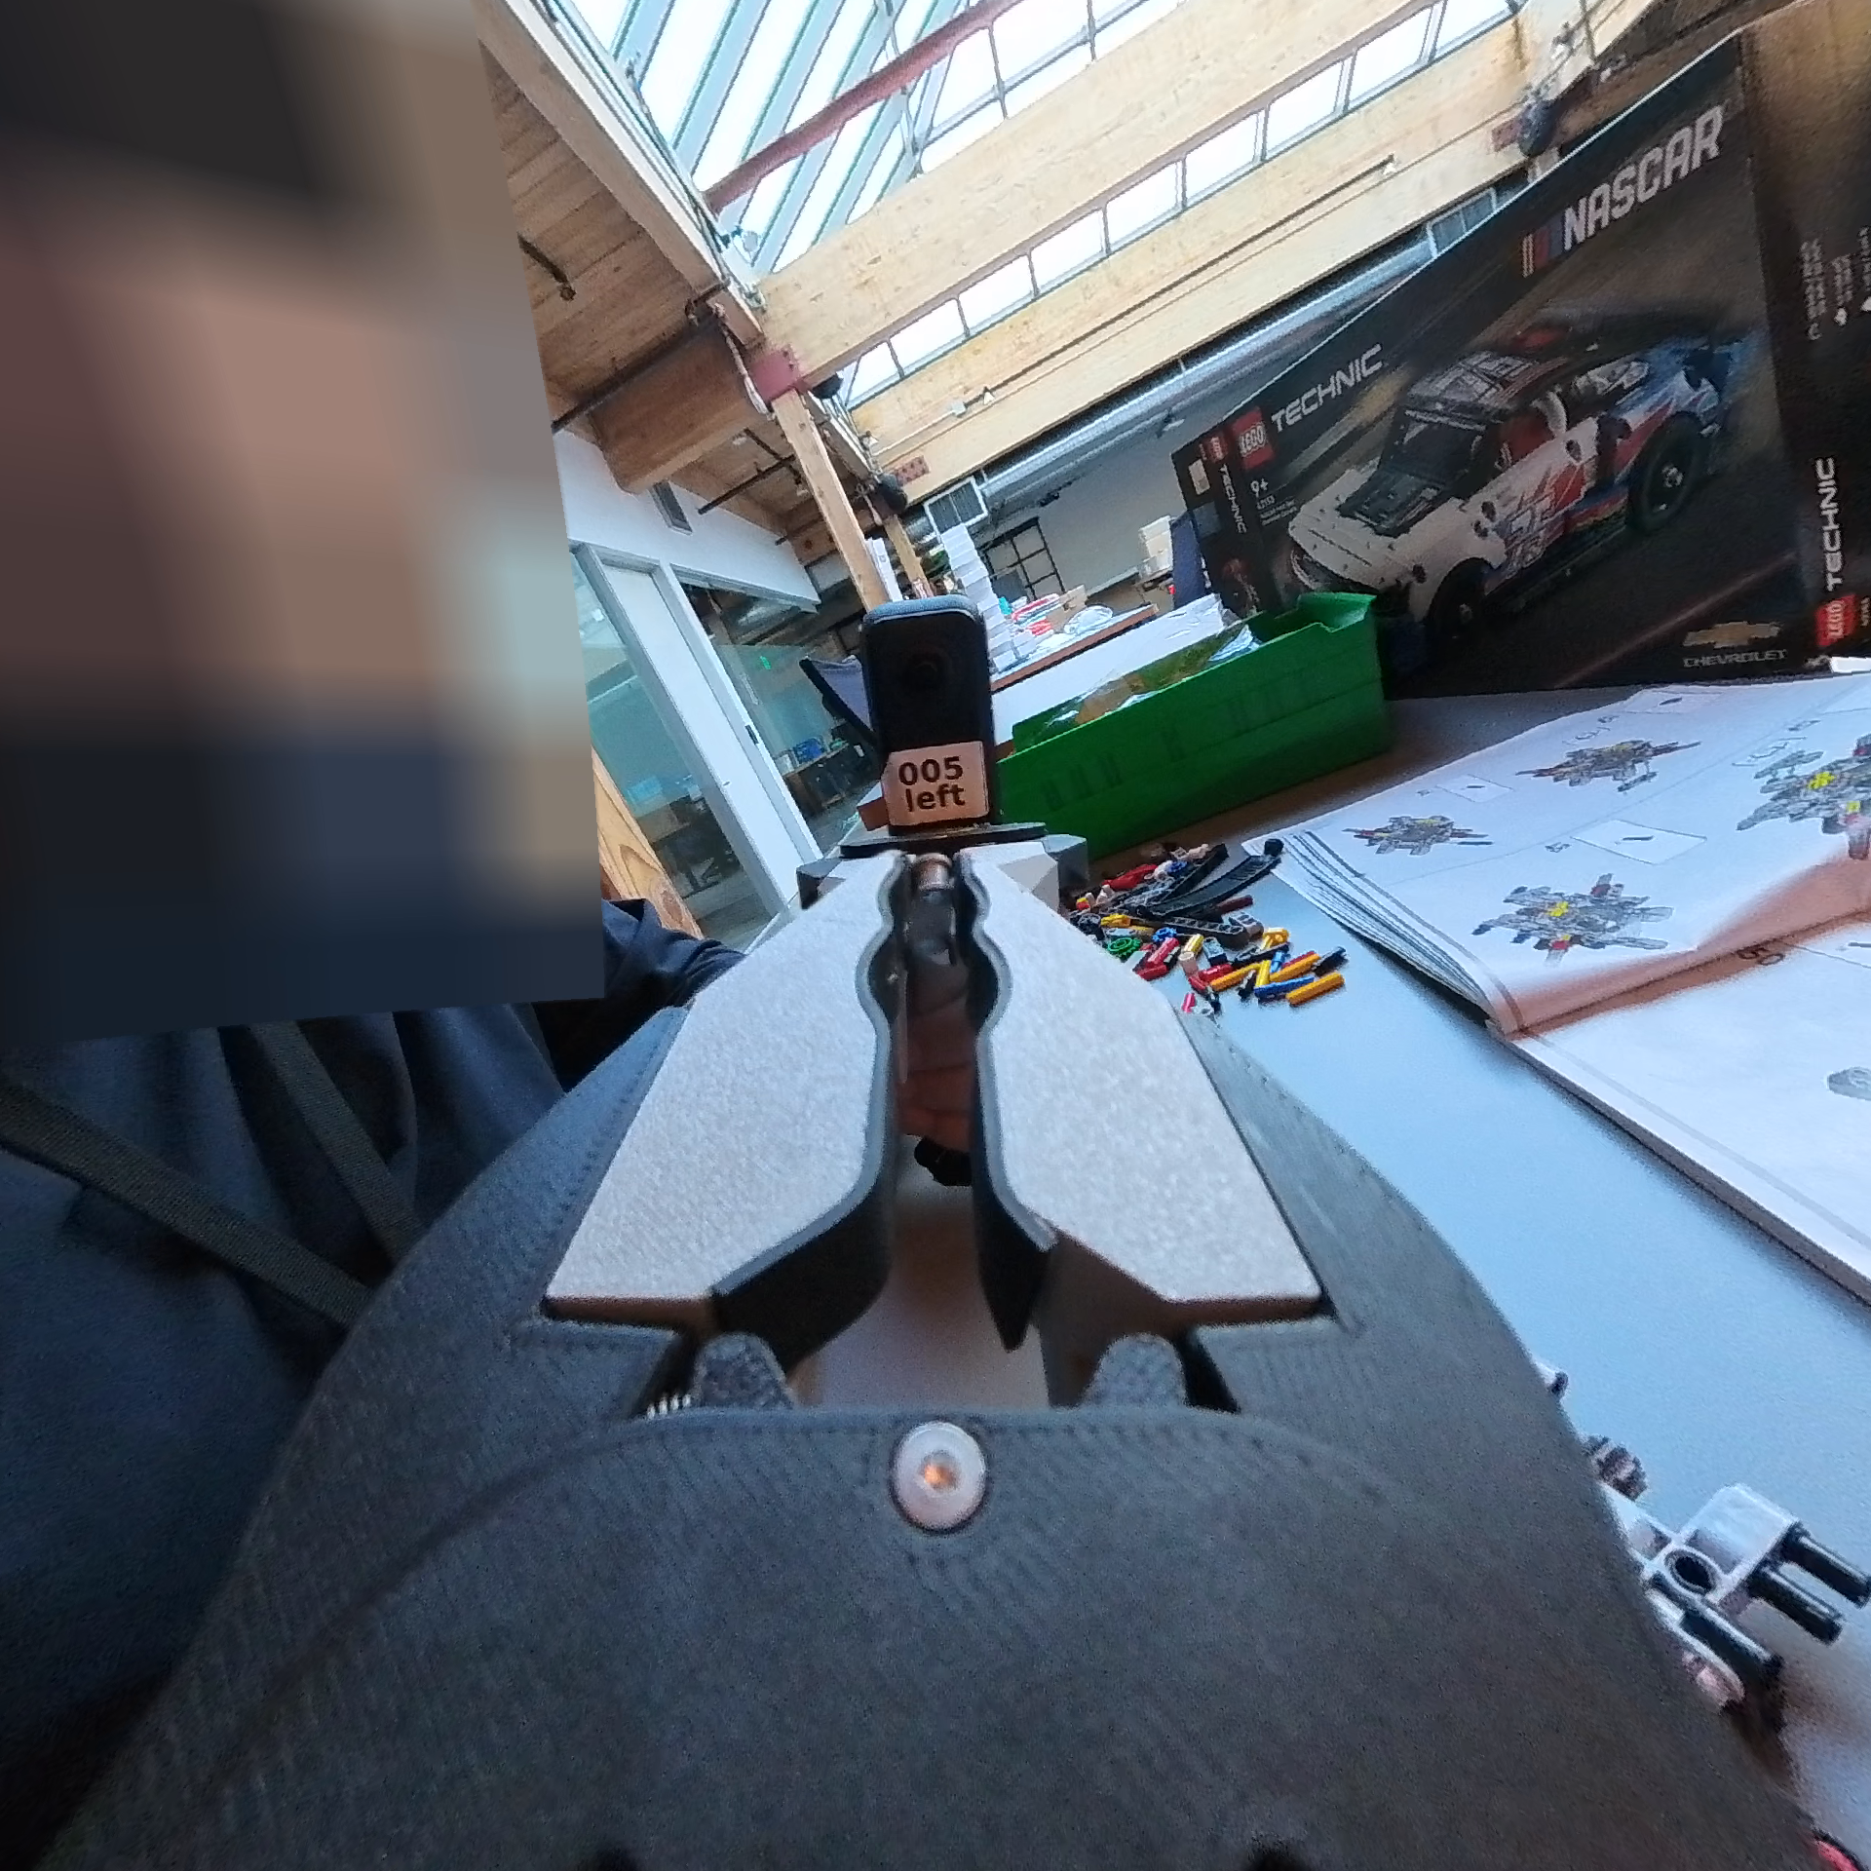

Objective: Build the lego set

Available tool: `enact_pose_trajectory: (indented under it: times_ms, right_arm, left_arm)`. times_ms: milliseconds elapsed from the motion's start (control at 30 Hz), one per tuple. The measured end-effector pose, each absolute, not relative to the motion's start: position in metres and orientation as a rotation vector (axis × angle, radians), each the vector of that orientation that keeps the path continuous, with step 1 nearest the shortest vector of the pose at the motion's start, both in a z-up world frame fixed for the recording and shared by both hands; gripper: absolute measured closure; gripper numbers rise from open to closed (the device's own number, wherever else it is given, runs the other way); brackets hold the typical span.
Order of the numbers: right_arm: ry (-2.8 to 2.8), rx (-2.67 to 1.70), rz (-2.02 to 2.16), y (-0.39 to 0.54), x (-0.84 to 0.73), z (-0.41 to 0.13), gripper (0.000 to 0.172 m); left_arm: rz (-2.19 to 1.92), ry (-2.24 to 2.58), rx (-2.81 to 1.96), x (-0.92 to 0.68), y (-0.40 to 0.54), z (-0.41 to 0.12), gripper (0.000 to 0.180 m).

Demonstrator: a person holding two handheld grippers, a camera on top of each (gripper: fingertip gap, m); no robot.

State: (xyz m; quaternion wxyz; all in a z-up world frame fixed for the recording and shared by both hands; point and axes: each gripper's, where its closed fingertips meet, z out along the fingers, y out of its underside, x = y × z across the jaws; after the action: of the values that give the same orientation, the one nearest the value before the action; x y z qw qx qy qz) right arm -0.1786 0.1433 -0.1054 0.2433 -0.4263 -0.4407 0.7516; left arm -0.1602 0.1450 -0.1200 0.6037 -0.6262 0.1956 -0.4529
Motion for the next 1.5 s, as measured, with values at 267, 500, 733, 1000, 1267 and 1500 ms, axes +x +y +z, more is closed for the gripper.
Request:
enact_pose_trajectory:
  times_ms: [267,500,733,1000,1267,1500]
  right_arm:
    - [-1.189,-1.200,1.998,0.153,-0.178,-0.109,0.168]
    - [-1.124,-1.268,1.837,0.182,-0.173,-0.115,0.168]
    - [-1.101,-1.296,1.772,0.192,-0.170,-0.119,0.168]
    - [-1.076,-1.321,1.759,0.202,-0.169,-0.122,0.168]
    - [-1.125,-1.339,1.709,0.203,-0.171,-0.127,0.168]
    - [-1.175,-1.357,1.614,0.210,-0.170,-0.134,0.168]
  left_arm:
    - [-1.115,0.382,-1.500,-0.163,0.152,-0.127,0.164]
    - [-1.084,0.353,-1.615,-0.168,0.163,-0.146,0.155]
    - [-0.884,0.469,-1.658,-0.162,0.161,-0.153,0.157]
    - [-0.698,0.610,-1.638,-0.150,0.153,-0.152,0.160]
    - [-0.638,0.673,-1.641,-0.142,0.149,-0.156,0.162]
    - [-0.544,0.759,-1.646,-0.134,0.145,-0.162,0.164]
